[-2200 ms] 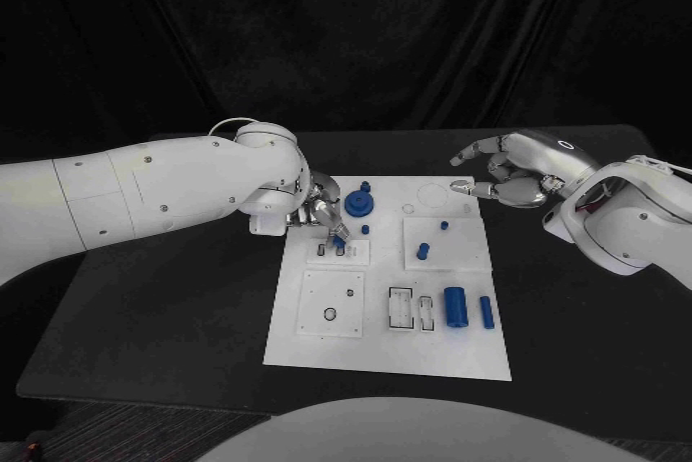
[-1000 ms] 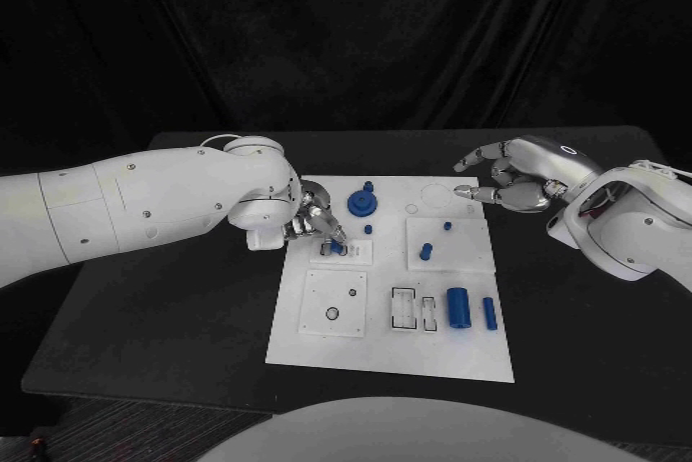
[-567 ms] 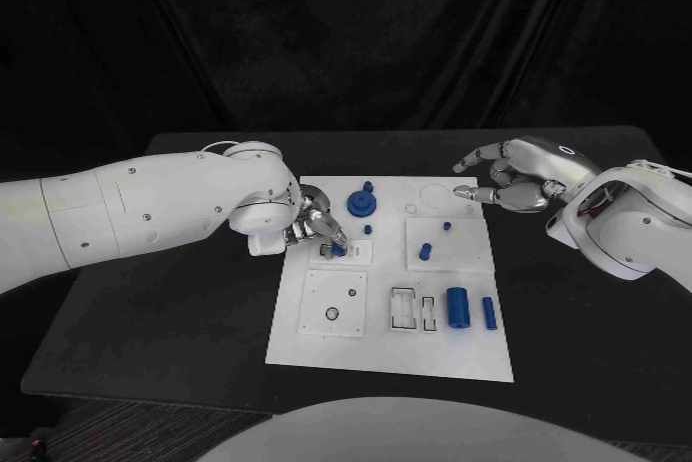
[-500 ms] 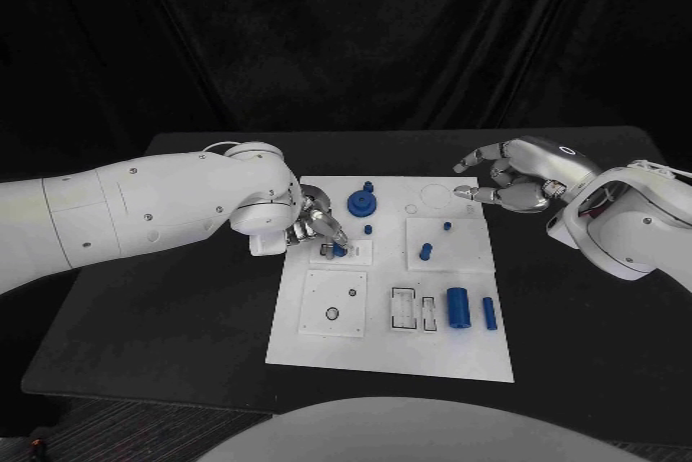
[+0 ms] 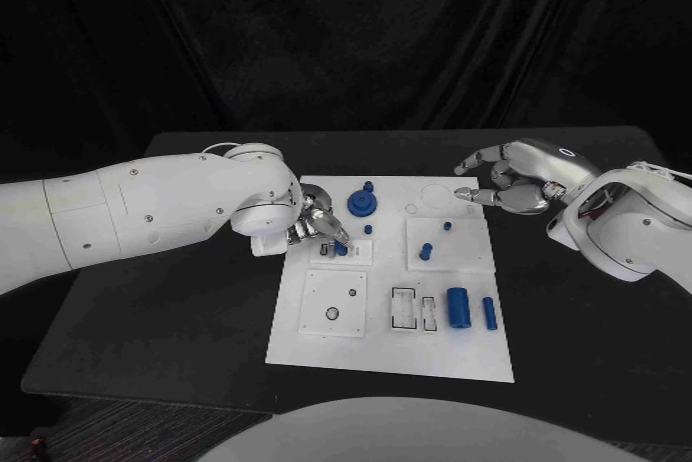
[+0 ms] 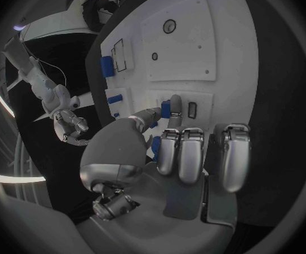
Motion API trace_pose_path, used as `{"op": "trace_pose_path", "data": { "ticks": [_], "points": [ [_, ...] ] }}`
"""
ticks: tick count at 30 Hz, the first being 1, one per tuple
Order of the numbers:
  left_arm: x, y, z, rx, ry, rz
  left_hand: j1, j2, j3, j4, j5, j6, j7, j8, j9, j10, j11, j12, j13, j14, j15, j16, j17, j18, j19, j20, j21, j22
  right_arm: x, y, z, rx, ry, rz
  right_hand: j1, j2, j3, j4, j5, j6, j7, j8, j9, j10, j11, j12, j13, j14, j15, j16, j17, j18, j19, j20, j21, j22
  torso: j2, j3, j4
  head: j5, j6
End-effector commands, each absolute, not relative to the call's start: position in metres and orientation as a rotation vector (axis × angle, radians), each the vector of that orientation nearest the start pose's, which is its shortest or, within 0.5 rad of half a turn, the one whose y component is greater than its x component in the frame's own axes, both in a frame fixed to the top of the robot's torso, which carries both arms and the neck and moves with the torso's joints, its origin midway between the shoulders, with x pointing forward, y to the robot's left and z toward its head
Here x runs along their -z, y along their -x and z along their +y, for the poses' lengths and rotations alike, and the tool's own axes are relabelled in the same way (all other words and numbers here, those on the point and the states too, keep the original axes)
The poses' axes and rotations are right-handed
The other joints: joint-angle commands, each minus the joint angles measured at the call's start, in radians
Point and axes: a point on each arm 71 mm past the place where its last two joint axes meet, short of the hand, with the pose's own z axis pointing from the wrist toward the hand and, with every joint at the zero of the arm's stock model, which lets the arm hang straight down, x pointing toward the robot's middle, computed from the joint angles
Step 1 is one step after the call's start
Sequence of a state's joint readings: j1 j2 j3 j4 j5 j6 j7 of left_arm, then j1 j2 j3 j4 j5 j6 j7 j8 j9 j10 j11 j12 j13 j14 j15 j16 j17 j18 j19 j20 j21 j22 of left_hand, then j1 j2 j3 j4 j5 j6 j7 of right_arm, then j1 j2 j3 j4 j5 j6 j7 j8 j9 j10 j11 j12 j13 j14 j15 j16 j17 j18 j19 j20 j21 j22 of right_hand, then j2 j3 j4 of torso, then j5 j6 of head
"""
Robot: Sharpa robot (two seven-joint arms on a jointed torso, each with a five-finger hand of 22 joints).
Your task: Assemble the parts on the task board
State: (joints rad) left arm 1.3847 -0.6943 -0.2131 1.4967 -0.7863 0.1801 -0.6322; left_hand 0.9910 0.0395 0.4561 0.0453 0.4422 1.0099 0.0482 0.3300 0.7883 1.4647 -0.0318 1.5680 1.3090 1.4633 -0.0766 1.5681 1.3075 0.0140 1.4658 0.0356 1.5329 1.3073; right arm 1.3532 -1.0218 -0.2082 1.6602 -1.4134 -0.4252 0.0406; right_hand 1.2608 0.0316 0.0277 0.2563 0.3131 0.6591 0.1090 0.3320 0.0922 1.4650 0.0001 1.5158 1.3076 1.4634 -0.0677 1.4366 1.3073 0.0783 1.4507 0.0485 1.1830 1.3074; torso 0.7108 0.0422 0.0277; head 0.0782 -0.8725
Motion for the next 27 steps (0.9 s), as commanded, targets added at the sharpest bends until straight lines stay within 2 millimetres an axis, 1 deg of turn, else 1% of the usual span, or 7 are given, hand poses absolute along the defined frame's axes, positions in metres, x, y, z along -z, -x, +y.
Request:
{"op": "trace_pose_path", "data": {
  "ticks": [1, 6, 8, 10, 16, 18, 27],
  "points": [
    [0.209, -0.479, 0.158, 0.445, 0.203, 2.495, 0.001, 0.009, 0.029, -0.026, 0.005, 0.0, -0.009, -0.006, 0.002, 0.106, -0.003, 0.003, 0.262, 0.107, -0.004, 0.003, 0.263, 0.003, 0.053, -0.003, -0.003, 0.215, 0.157, -0.456, -0.242, -0.686, 0.232, 1.568, 0.01, 0.002, 0.0, -0.002, 0.006, 0.008, -0.001, -0.006, -0.001, 0.04, 0.006, -0.006, 0.181, 0.065, 0.007, -0.006, 0.052, 0.002, -0.01, 0.0, -0.007, 0.156, 0.001, -0.0001, 0.0003, -0.001, 0.0],
    [0.21, -0.479, 0.159, 0.441, 0.197, 2.499, 0.001, 0.008, 0.029, -0.026, 0.005, 0.0, -0.009, -0.006, 0.002, 0.106, -0.003, 0.003, 0.262, 0.107, -0.004, 0.003, 0.263, 0.004, 0.052, -0.003, -0.003, 0.214, 0.159, -0.456, -0.243, -0.686, 0.231, 1.571, 0.011, 0.002, 0.0, -0.002, 0.006, 0.009, -0.001, -0.006, -0.001, 0.039, 0.006, -0.008, 0.18, 0.065, 0.007, -0.006, 0.053, 0.002, -0.01, 0.0, -0.006, 0.156, 0.0, -0.0006, -0.0001, 0.0, 0.0],
    [0.211, -0.479, 0.159, 0.44, 0.195, 2.502, 0.001, 0.008, 0.029, -0.026, 0.005, 0.0, -0.009, -0.006, 0.002, 0.106, -0.003, 0.003, 0.262, 0.107, -0.004, 0.003, 0.263, 0.004, 0.052, -0.003, -0.003, 0.214, 0.159, -0.456, -0.243, -0.686, 0.231, 1.572, 0.011, 0.002, 0.0, -0.002, 0.007, 0.009, -0.001, -0.006, -0.002, 0.037, 0.006, -0.01, 0.177, 0.065, 0.007, -0.007, 0.051, 0.002, -0.01, 0.0, -0.007, 0.156, -0.001, -0.0003, -0.0001, -0.001, 0.0],
    [0.212, -0.479, 0.159, 0.44, 0.195, 2.505, 0.001, 0.008, 0.029, -0.026, 0.005, 0.0, -0.009, -0.006, 0.002, 0.106, -0.003, 0.003, 0.262, 0.107, -0.004, 0.003, 0.263, 0.004, 0.052, -0.003, -0.003, 0.214, 0.159, -0.456, -0.243, -0.686, 0.231, 1.574, 0.011, 0.002, 0.0, -0.002, 0.007, 0.009, -0.001, -0.006, -0.002, 0.037, 0.006, -0.01, 0.177, 0.065, 0.007, -0.007, 0.051, 0.002, -0.01, 0.0, -0.007, 0.156, -0.001, 0.0003, -0.0013, 0.0, 0.0],
    [0.218, -0.476, 0.159, 0.44, 0.194, 2.521, 0.0, 0.008, 0.029, -0.025, 0.005, 0.0, -0.008, -0.007, 0.002, 0.106, -0.003, 0.003, 0.262, 0.107, -0.004, 0.003, 0.263, 0.004, 0.052, -0.003, -0.004, 0.214, 0.16, -0.456, -0.243, -0.684, 0.23, 1.578, 0.011, 0.002, 0.0, -0.002, 0.007, 0.009, -0.001, -0.006, -0.002, 0.035, 0.006, -0.011, 0.175, 0.065, 0.007, -0.007, 0.052, 0.002, -0.01, 0.0, -0.006, 0.156, -0.001, -0.0002, -0.001, -0.002, 0.0],
    [0.22, -0.476, 0.159, 0.44, 0.193, 2.525, 0.0, 0.008, 0.029, -0.025, 0.005, 0.0, -0.008, -0.007, 0.002, 0.106, -0.003, 0.003, 0.262, 0.107, -0.004, 0.003, 0.263, 0.004, 0.052, -0.003, -0.004, 0.214, 0.16, -0.456, -0.243, -0.684, 0.23, 1.579, 0.011, 0.002, 0.0, -0.002, 0.007, 0.009, -0.001, -0.006, -0.002, 0.035, 0.006, -0.011, 0.175, 0.065, 0.007, -0.007, 0.052, 0.002, -0.01, 0.0, -0.006, 0.156, -0.001, -0.0001, -0.0019, -0.001, 0.0],
    [0.222, -0.472, 0.157, 0.447, 0.184, 2.536, -0.001, 0.008, 0.03, -0.025, 0.004, 0.0, -0.008, -0.007, 0.002, 0.106, -0.003, 0.003, 0.262, 0.107, -0.004, 0.003, 0.263, 0.004, 0.049, -0.003, -0.006, 0.211, 0.161, -0.456, -0.243, -0.682, 0.229, 1.584, 0.012, 0.002, 0.0, -0.002, 0.007, 0.009, -0.001, -0.007, -0.002, 0.032, 0.006, -0.015, 0.17, 0.065, 0.007, -0.008, 0.05, 0.002, -0.01, 0.0, -0.006, 0.156, -0.001, -0.0001, -0.002, 0.001, 0.0]
  ]
}}
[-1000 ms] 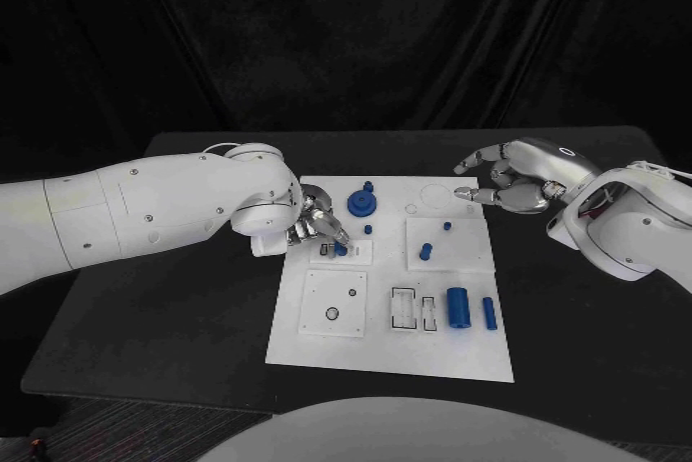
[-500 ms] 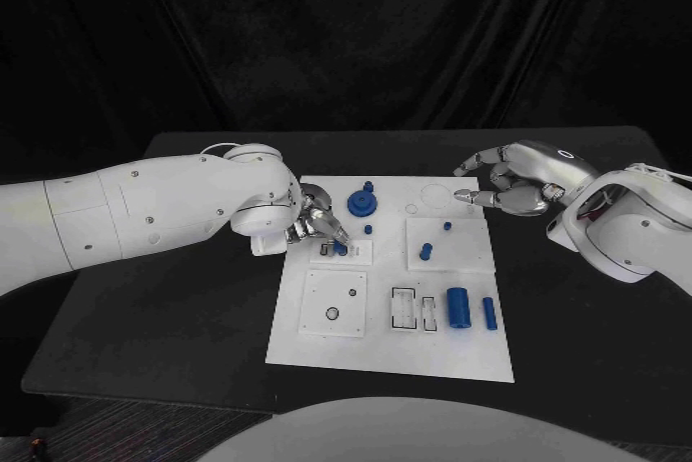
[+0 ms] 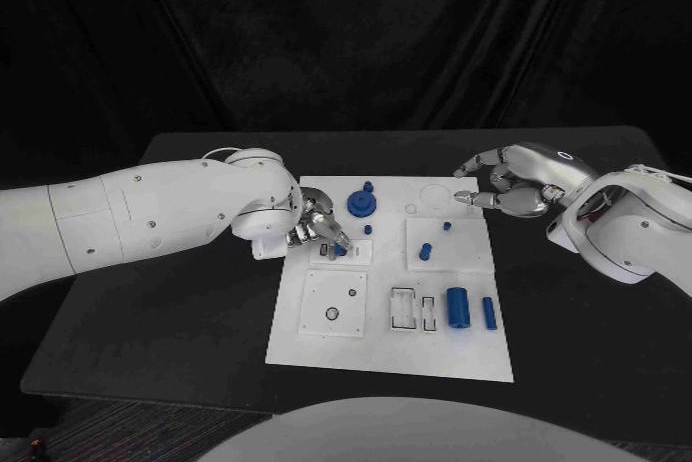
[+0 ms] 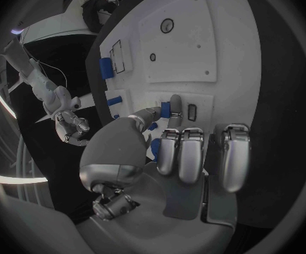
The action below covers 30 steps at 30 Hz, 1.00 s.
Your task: Assemble the parts on the task board
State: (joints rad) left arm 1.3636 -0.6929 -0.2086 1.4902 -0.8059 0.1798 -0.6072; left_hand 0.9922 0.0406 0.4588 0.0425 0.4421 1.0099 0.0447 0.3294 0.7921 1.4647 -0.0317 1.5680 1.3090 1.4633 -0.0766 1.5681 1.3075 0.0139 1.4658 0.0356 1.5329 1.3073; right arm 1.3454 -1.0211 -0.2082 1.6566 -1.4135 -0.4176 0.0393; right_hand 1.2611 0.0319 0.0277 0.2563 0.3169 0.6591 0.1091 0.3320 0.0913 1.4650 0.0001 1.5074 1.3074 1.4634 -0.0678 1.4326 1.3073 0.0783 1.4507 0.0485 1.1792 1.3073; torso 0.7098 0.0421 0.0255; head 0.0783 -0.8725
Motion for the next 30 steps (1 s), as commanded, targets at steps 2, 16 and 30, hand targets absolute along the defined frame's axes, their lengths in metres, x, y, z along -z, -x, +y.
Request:
{"op": "trace_pose_path", "data": {
  "ticks": [2, 16, 30],
  "points": [
    [0.2227, -0.4715, 0.1572, 0.446, 0.182, 2.539, -0.002, 0.007, 0.027, -0.022, 0.005, 0.0, -0.004, -0.007, -0.002, 0.106, -0.003, 0.003, 0.262, 0.107, -0.004, 0.003, 0.263, 0.005, 0.048, -0.003, -0.007, 0.21, 0.1618, -0.4557, -0.2432, -0.681, 0.229, 1.585, 0.011, 0.002, 0.0, -0.002, 0.004, 0.009, -0.001, -0.007, -0.002, 0.031, 0.006, -0.007, 0.17, 0.065, 0.007, -0.004, 0.05, 0.002, -0.01, 0.0, -0.003, 0.156, 0.0, 0.0001, 0.0006, 0.0, 0.0],
    [0.2229, -0.4697, 0.1607, 0.449, 0.183, 2.542, 0.001, 0.007, 0.037, -0.028, 0.011, 0.001, -0.005, -0.01, 0.001, 0.106, -0.003, 0.003, 0.262, 0.107, -0.004, 0.003, 0.263, 0.006, 0.045, -0.002, -0.01, 0.207, 0.163, -0.4563, -0.2443, -0.675, 0.226, 1.593, 0.012, 0.003, 0.001, -0.002, 0.004, 0.009, -0.001, -0.007, -0.002, 0.03, 0.006, -0.008, 0.168, 0.064, 0.006, -0.005, 0.049, 0.002, -0.01, 0.0, -0.003, 0.156, 0.0, 0.0005, 0.0013, 0.001, 0.0],
    [0.2239, -0.4716, 0.1589, 0.455, 0.161, 2.557, -0.008, 0.004, 0.039, -0.026, -0.046, 0.005, -0.004, -0.017, 0.012, 0.106, -0.002, 0.003, 0.262, 0.107, -0.003, 0.003, 0.263, 0.008, 0.04, -0.001, -0.015, 0.203, 0.1642, -0.4569, -0.2438, -0.673, 0.227, 1.601, 0.013, 0.004, 0.001, -0.002, 0.004, 0.009, -0.001, -0.008, -0.003, 0.029, 0.006, -0.01, 0.166, 0.064, 0.006, -0.005, 0.048, 0.003, -0.011, 0.0, -0.006, 0.155, 0.001, 0.0003, 0.0012, 0.003, 0.0]
  ]
}}
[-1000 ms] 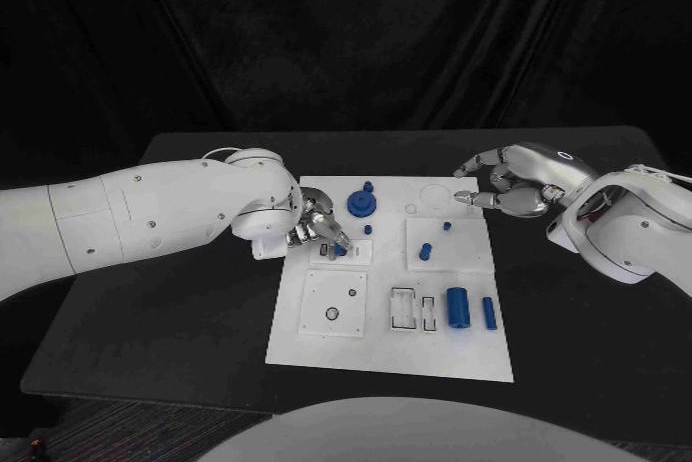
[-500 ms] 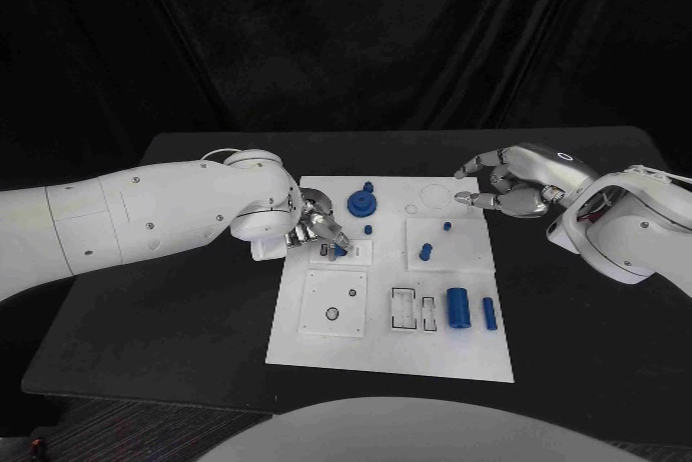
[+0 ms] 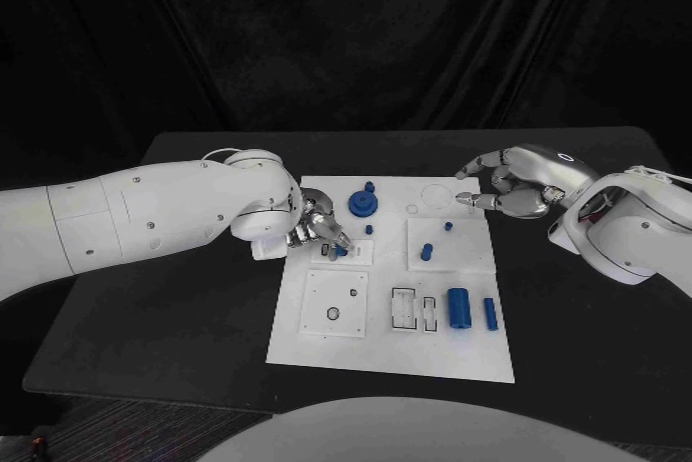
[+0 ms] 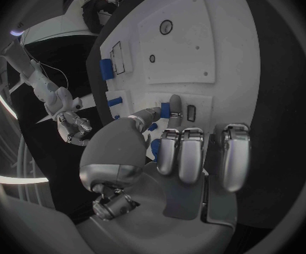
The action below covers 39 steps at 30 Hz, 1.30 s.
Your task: Assemble the parts on the task board
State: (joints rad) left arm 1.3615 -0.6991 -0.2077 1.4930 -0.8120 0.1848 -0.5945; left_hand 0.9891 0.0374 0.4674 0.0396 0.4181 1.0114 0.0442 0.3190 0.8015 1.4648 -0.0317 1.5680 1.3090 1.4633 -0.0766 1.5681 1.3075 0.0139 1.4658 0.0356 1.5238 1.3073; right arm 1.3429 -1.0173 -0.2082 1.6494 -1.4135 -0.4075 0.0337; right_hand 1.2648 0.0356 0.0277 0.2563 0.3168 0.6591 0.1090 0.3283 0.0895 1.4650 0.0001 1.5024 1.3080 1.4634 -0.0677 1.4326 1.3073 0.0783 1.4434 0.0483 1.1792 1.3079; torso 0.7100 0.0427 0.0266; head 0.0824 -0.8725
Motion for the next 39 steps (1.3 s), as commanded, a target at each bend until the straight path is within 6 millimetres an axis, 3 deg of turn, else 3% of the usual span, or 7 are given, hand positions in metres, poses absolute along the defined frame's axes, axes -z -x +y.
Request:
{"op": "trace_pose_path", "data": {
  "ticks": [1, 9, 10, 18, 22, 29, 39],
  "points": [
    [0.224, -0.472, 0.159, 0.455, 0.161, 2.557, -0.006, 0.007, 0.03, -0.022, -0.027, 0.004, -0.004, -0.007, 0.003, 0.106, -0.001, 0.003, 0.262, 0.107, -0.003, 0.003, 0.263, 0.008, 0.04, -0.001, -0.006, 0.203, 0.164, -0.457, -0.244, -0.672, 0.227, 1.602, 0.009, 0.0, 0.001, -0.002, 0.004, 0.009, -0.001, -0.004, -0.001, 0.029, 0.006, -0.005, 0.165, 0.064, 0.006, -0.005, 0.048, 0.003, -0.004, 0.0, -0.006, 0.155, 0.0, -0.0003, -0.0002, -0.001, 0.0],
    [0.224, -0.474, 0.158, 0.45, 0.162, 2.557, -0.029, 0.008, -0.012, 0.012, -0.178, 0.0, 0.0, -0.026, 0.014, 0.106, 0.002, 0.003, 0.262, 0.107, 0.001, 0.003, 0.263, 0.01, 0.034, 0.002, -0.014, 0.198, 0.165, -0.457, -0.244, -0.671, 0.227, 1.608, 0.01, 0.001, 0.002, -0.002, 0.004, 0.009, -0.001, -0.004, -0.001, 0.028, 0.006, -0.006, 0.164, 0.064, 0.006, -0.005, 0.049, 0.003, -0.005, 0.0, -0.01, 0.154, 0.0, -0.0001, -0.0008, 0.001, 0.0],
    [0.225, -0.475, 0.158, 0.448, 0.162, 2.558, -0.041, 0.002, -0.036, 0.03, -0.217, -0.003, 0.003, -0.033, 0.016, 0.106, 0.004, 0.003, 0.262, 0.107, 0.003, 0.003, 0.263, 0.01, 0.032, 0.003, -0.016, 0.197, 0.165, -0.457, -0.243, -0.671, 0.227, 1.609, 0.01, 0.001, 0.002, -0.002, 0.004, 0.009, -0.001, -0.004, -0.001, 0.028, 0.006, -0.006, 0.164, 0.064, 0.006, -0.005, 0.049, 0.003, -0.005, 0.0, -0.01, 0.154, 0.0, -0.0001, -0.0011, 0.001, 0.0],
    [0.225, -0.476, 0.159, 0.429, 0.169, 2.561, -0.114, -0.016, -0.171, 0.133, -0.354, -0.01, 0.011, -0.065, 0.02, 0.106, 0.013, 0.003, 0.262, 0.107, 0.01, 0.003, 0.263, 0.011, 0.032, 0.011, -0.019, 0.198, 0.165, -0.457, -0.243, -0.668, 0.228, 1.616, 0.01, 0.001, 0.002, -0.003, 0.004, 0.01, 0.0, -0.004, -0.002, 0.026, 0.006, -0.008, 0.162, 0.064, 0.006, -0.006, 0.047, 0.004, -0.006, 0.0, -0.012, 0.153, 0.0, 0.0004, -0.0008, 0.001, 0.0],
    [0.226, -0.477, 0.161, 0.42, 0.175, 2.561, -0.14, -0.017, -0.217, 0.169, -0.366, 0.0, 0.009, -0.066, 0.028, 0.106, 0.012, 0.003, 0.262, 0.107, 0.009, 0.003, 0.263, 0.01, 0.034, 0.011, -0.018, 0.2, 0.166, -0.457, -0.244, -0.667, 0.228, 1.619, 0.01, 0.001, 0.002, -0.003, 0.004, 0.01, 0.0, -0.004, -0.002, 0.026, 0.006, -0.008, 0.162, 0.064, 0.006, -0.006, 0.047, 0.004, -0.006, 0.0, -0.012, 0.153, 0.0, 0.0007, -0.0015, 0.002, 0.0],
    [0.226, -0.477, 0.162, 0.411, 0.18, 2.562, -0.145, -0.013, -0.246, 0.19, -0.367, 0.017, 0.004, -0.056, 0.043, 0.106, 0.007, 0.003, 0.262, 0.107, 0.006, 0.003, 0.263, 0.009, 0.038, 0.009, -0.016, 0.204, 0.166, -0.457, -0.244, -0.666, 0.228, 1.622, 0.012, 0.0, 0.002, -0.004, 0.004, 0.011, 0.0, -0.004, -0.002, 0.021, 0.006, -0.013, 0.155, 0.064, 0.006, -0.007, 0.046, 0.004, -0.007, 0.0, -0.016, 0.152, -0.001, 0.0005, -0.0009, 0.002, 0.0],
    [0.22, -0.474, 0.17, 0.409, 0.204, 2.531, -0.101, -0.005, -0.3, 0.204, -0.366, 0.035, -0.017, 0.013, 0.125, 0.106, -0.011, 0.003, 0.262, 0.107, -0.01, 0.003, 0.263, 0.005, 0.053, -0.006, -0.005, 0.216, 0.166, -0.457, -0.246, -0.663, 0.224, 1.619, 0.011, -0.001, 0.0, -0.003, 0.003, 0.012, 0.0, -0.005, -0.003, 0.012, 0.007, -0.024, 0.142, 0.064, 0.007, -0.008, 0.045, 0.004, -0.007, 0.0, -0.017, 0.152, -0.001, 0.0, -0.0002, -0.004, 0.0]
  ]
}}
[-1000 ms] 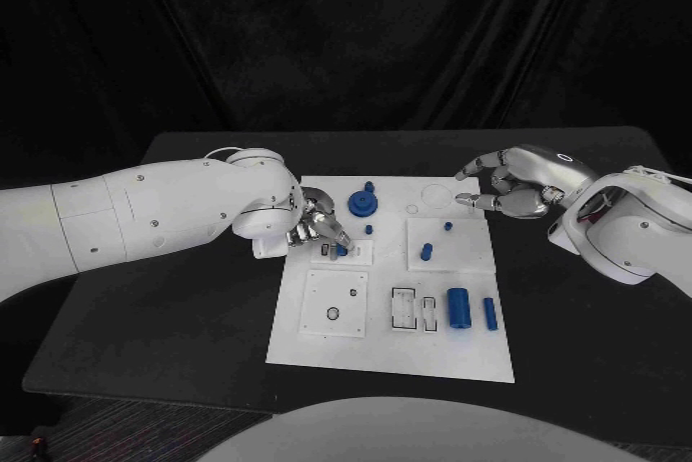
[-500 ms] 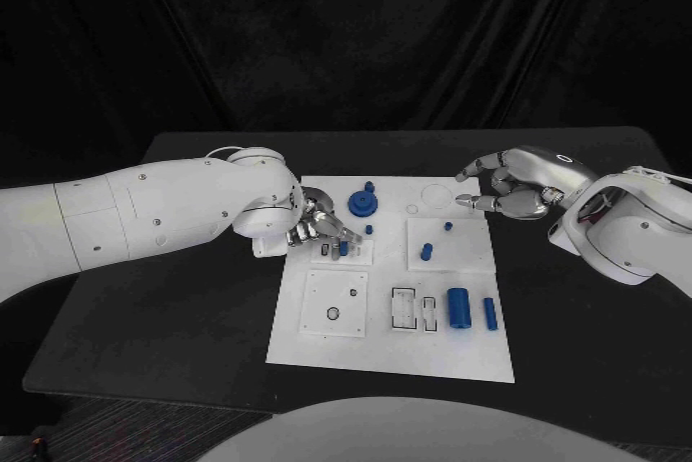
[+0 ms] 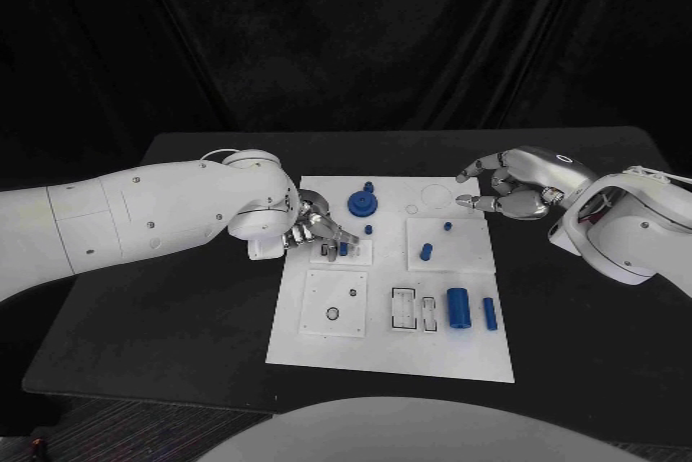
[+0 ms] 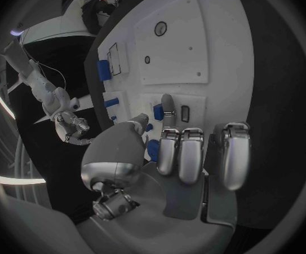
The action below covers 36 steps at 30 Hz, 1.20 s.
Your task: Assemble the parts on the task board
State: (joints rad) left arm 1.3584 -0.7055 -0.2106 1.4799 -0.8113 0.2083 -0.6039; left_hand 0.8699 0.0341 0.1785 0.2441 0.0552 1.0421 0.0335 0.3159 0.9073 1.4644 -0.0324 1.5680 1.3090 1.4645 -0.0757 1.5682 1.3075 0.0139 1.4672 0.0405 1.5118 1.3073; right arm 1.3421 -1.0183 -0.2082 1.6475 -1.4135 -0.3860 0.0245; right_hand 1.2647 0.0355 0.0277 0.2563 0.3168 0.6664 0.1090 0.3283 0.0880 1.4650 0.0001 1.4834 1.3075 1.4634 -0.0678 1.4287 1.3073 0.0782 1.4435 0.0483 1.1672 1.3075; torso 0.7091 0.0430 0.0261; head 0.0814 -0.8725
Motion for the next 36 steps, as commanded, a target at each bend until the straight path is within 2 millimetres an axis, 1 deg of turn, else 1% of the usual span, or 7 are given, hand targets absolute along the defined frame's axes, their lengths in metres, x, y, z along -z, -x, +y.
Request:
{"op": "trace_pose_path", "data": {
  "ticks": [1, 11, 17, 21, 30, 35, 36],
  "points": [
    [0.217, -0.475, 0.171, 0.408, 0.2, 2.518, 0.023, -0.003, -0.015, -0.002, -0.003, 0.003, -0.007, 0.02, 0.025, 0.106, -0.011, 0.003, 0.262, 0.106, -0.012, 0.003, 0.263, 0.005, 0.052, -0.012, 0.008, 0.217, 0.165, -0.456, -0.246, -0.662, 0.223, 1.619, 0.011, -0.002, 0.0, -0.002, 0.003, 0.005, 0.0, -0.005, -0.002, 0.009, 0.007, -0.007, 0.139, 0.064, 0.007, -0.004, 0.045, 0.005, -0.007, 0.0, -0.006, 0.152, 0.0, -0.0007, 0.0002, -0.003, 0.0],
    [0.158, -0.496, 0.183, 0.407, 0.176, 2.317, 0.065, -0.012, -0.035, -0.018, 0.0, -0.006, -0.013, 0.04, 0.055, 0.106, -0.017, 0.003, 0.262, 0.106, -0.018, 0.003, 0.263, 0.003, 0.058, -0.019, 0.012, 0.222, 0.165, -0.457, -0.247, -0.659, 0.22, 1.619, 0.007, -0.002, -0.002, 0.001, 0.002, 0.006, 0.0, -0.006, -0.004, 0.005, 0.007, -0.012, 0.133, 0.064, 0.007, -0.006, 0.043, 0.005, -0.008, 0.0, -0.008, 0.152, 0.002, -0.0015, -0.0013, -0.001, 0.0],
    [0.137, -0.506, 0.193, 0.405, 0.182, 2.232, 0.091, -0.011, -0.041, -0.026, 0.006, -0.01, -0.015, 0.046, 0.065, 0.106, -0.019, 0.003, 0.262, 0.106, -0.021, 0.003, 0.263, 0.001, 0.064, -0.021, 0.017, 0.227, 0.166, -0.456, -0.247, -0.658, 0.221, 1.625, 0.006, -0.001, -0.003, 0.003, 0.002, 0.006, 0.0, -0.006, -0.004, 0.005, 0.006, -0.013, 0.132, 0.063, 0.007, -0.006, 0.042, 0.005, -0.008, 0.0, -0.01, 0.151, 0.002, -0.0001, 0.0003, 0.002, 0.0],
    [0.135, -0.514, 0.199, 0.38, 0.174, 2.222, 0.101, -0.008, -0.041, -0.029, 0.008, -0.013, -0.015, 0.046, 0.068, 0.106, -0.02, 0.003, 0.262, 0.106, -0.021, 0.003, 0.263, 0.001, 0.065, -0.022, 0.018, 0.228, 0.166, -0.456, -0.247, -0.66, 0.223, 1.626, 0.006, -0.001, -0.003, 0.003, 0.002, 0.006, 0.0, -0.006, -0.004, 0.005, 0.006, -0.013, 0.132, 0.063, 0.007, -0.006, 0.042, 0.005, -0.008, 0.0, -0.01, 0.151, 0.004, 0.0017, 0.0013, 0.002, 0.0],
    [0.15, -0.528, 0.209, 0.322, 0.194, 2.25, 0.115, -0.004, -0.041, -0.033, 0.015, -0.018, -0.015, 0.046, 0.071, 0.106, -0.02, 0.003, 0.262, 0.106, -0.021, 0.003, 0.263, 0.001, 0.065, -0.023, 0.018, 0.228, 0.167, -0.457, -0.247, -0.661, 0.227, 1.631, 0.005, -0.001, -0.003, 0.004, 0.002, 0.006, 0.0, -0.006, -0.004, 0.003, 0.006, -0.015, 0.13, 0.063, 0.007, -0.008, 0.039, 0.006, -0.009, 0.0, -0.013, 0.15, 0.004, -0.0014, 0.0, -0.004, 0.0],
    [0.157, -0.534, 0.209, 0.307, 0.194, 2.255, 0.123, -0.003, -0.041, -0.037, 0.021, -0.022, -0.014, 0.046, 0.074, 0.106, -0.019, 0.003, 0.262, 0.106, -0.021, 0.003, 0.263, 0.0, 0.066, -0.023, 0.019, 0.23, 0.167, -0.457, -0.245, -0.664, 0.23, 1.634, 0.005, -0.001, -0.003, 0.004, 0.002, 0.006, 0.0, -0.007, -0.005, 0.002, 0.006, -0.017, 0.127, 0.063, 0.007, -0.009, 0.038, 0.006, -0.009, 0.0, -0.013, 0.15, 0.003, -0.002, -0.0015, -0.001, 0.0],
    [0.159, -0.535, 0.209, 0.307, 0.191, 2.257, 0.125, -0.002, -0.042, -0.038, 0.022, -0.024, -0.014, 0.046, 0.074, 0.106, -0.019, 0.003, 0.262, 0.106, -0.021, 0.003, 0.263, 0.001, 0.066, -0.023, 0.018, 0.229, 0.167, -0.457, -0.245, -0.664, 0.231, 1.634, 0.005, -0.001, -0.003, 0.004, 0.002, 0.006, 0.0, -0.007, -0.005, 0.002, 0.006, -0.017, 0.127, 0.063, 0.007, -0.009, 0.038, 0.006, -0.009, 0.0, -0.013, 0.15, 0.002, -0.0009, -0.0025, -0.002, 0.0]
  ]
}}
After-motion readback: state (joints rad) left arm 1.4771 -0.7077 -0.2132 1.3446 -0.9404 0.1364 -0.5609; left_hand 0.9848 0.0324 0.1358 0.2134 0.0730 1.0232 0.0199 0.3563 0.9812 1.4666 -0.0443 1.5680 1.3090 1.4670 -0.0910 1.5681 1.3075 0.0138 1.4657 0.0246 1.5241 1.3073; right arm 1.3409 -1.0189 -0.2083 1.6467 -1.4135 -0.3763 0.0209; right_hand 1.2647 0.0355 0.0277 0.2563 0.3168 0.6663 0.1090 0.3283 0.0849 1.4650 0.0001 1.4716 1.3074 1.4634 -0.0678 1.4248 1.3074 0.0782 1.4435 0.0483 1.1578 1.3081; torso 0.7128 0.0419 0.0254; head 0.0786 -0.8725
